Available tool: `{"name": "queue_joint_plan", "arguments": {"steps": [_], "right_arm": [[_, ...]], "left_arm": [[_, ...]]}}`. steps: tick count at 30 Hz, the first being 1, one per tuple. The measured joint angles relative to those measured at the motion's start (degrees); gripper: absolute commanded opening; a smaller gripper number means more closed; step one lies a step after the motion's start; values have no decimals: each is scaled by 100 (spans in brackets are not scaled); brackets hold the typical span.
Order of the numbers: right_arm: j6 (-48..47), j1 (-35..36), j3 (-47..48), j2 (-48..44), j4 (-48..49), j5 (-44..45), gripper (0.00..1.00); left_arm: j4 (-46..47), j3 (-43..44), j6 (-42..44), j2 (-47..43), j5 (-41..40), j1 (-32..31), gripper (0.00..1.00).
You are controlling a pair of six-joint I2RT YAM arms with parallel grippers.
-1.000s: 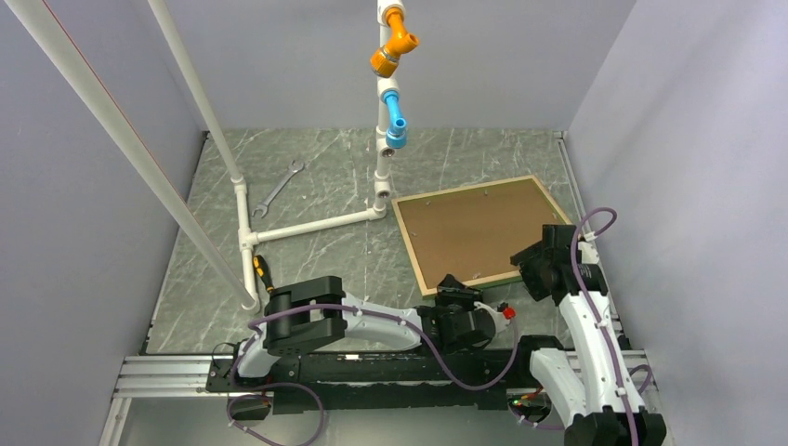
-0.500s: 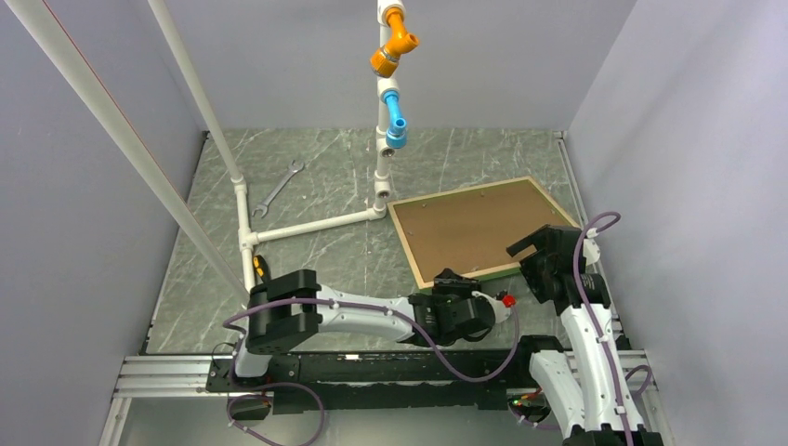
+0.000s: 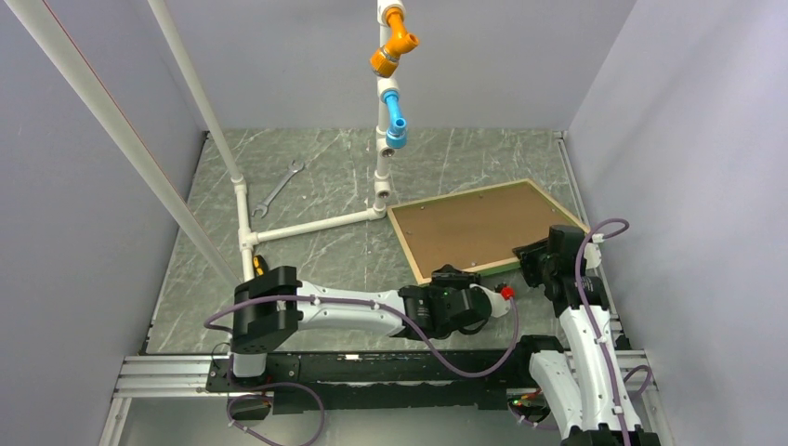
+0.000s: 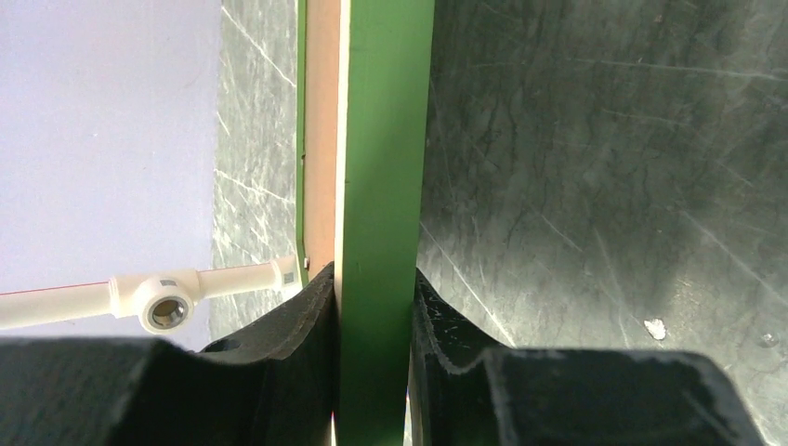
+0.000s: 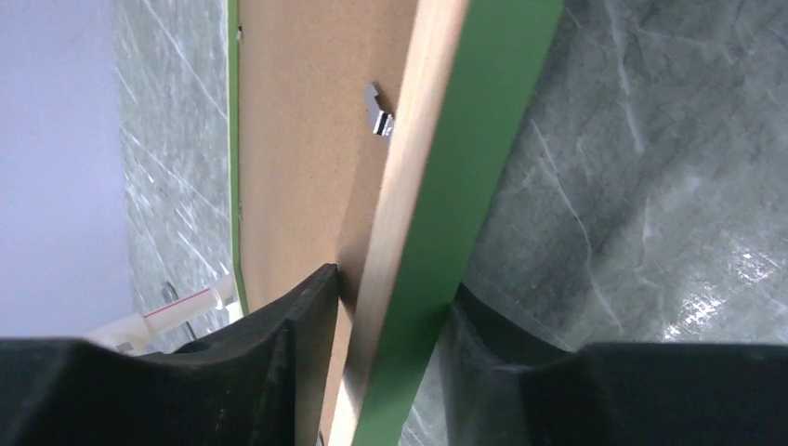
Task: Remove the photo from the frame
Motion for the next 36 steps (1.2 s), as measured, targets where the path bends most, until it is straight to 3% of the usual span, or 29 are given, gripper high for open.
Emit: {"name": "queue_joint_plan", "arguments": {"steps": [3,7,10,12,20,24,26,31,36], "right_arm": [[181,-9,13,48,-92,83,20],[610,-37,160,63,-72,129,1],[638,-33,278,155,-83,175,0],[647,-37,332,236,-160,197,0],[619,-31,741,474,-459,223,0],[540,-31,1047,570,-732,262,0],[485,-31,1185,638,-848,269,0],[417,-31,1305,721,-944,256,0],[352,-31,1333,730,-979,188,0]], "left_arm": [[-2,2,-4,-50,83,35,28],[46,17,-203,-138,170,74,65],[7,20,-496,-358,341,20,81],[-57,24,-745,-579,518,4,98],[-68,-444,-1088,-2785,1543,260,99],[791,-1987,-1021,-4395,1847,675,99],[1211,-2647,-874,-4787,1926,931,99],[2214,-4763,-160,-5412,2544,1261,99],[2896,-5510,116,-5261,3615,2186,99]]}}
